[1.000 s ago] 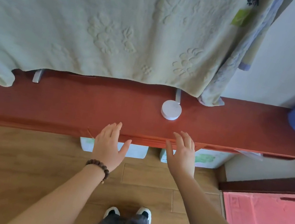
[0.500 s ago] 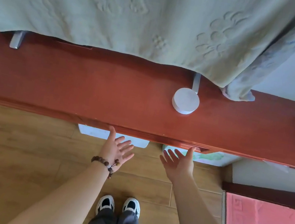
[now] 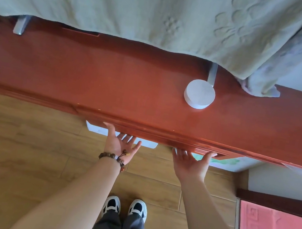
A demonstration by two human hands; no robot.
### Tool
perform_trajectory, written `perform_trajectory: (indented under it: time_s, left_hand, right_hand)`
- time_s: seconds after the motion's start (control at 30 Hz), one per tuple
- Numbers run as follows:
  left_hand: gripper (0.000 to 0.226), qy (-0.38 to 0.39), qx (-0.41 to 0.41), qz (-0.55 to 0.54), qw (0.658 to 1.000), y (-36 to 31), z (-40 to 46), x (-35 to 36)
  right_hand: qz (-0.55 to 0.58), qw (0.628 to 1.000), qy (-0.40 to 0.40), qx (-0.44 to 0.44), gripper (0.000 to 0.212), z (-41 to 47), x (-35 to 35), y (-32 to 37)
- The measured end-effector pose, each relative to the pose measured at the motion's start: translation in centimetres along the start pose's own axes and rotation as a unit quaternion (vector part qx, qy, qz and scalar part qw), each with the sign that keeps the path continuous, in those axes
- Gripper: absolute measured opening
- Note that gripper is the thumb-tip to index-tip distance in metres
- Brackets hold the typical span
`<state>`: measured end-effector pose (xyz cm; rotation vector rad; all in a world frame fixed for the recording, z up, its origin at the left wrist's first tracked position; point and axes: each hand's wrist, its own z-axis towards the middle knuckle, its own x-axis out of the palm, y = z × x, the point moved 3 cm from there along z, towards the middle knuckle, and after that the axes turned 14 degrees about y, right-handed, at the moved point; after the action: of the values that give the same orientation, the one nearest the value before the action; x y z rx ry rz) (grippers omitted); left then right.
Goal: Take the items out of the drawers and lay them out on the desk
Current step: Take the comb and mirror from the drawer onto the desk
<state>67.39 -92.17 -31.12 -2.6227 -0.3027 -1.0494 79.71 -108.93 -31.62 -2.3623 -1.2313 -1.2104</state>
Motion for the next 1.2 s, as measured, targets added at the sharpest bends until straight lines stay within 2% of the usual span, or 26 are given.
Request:
perform_trajectory:
  time_s: [0.17, 0.5, 0.7, 1.0, 1.2]
  left_hand:
    - [0.067, -0.017, 0.001, 0.001, 1.000, 1.4, -3.1, -3.1]
    - [0.054, -0.046, -0.023, 0.023, 0.998, 3.1, -10.0, -8.9]
    - [0.055, -0.058, -0.031, 0.027, 0.997, 4.6, -13.8, -12.2]
    - [0.072, -0.055, -0.032, 0.016, 0.998, 6.0, -17.1, -13.6]
    - [0.076, -0.040, -0.067, 0.104, 0.991, 5.4, -18.8, -13.4]
  right_hand:
    - [0.002, 0.999, -0.038, 0.001, 0.098, -3.1, -2.7, -1.1]
    - [-0.006, 0.999, -0.046, 0.004, 0.095, -10.7, -7.5, -3.9]
    - [-0.008, 0.998, -0.063, 0.000, 0.094, -14.8, -10.3, -5.2]
    - [-0.058, 0.995, -0.085, 0.014, 0.087, -17.9, -12.5, -5.7]
    - [-0.143, 0.981, -0.124, 0.041, 0.069, -18.9, -12.2, -5.8]
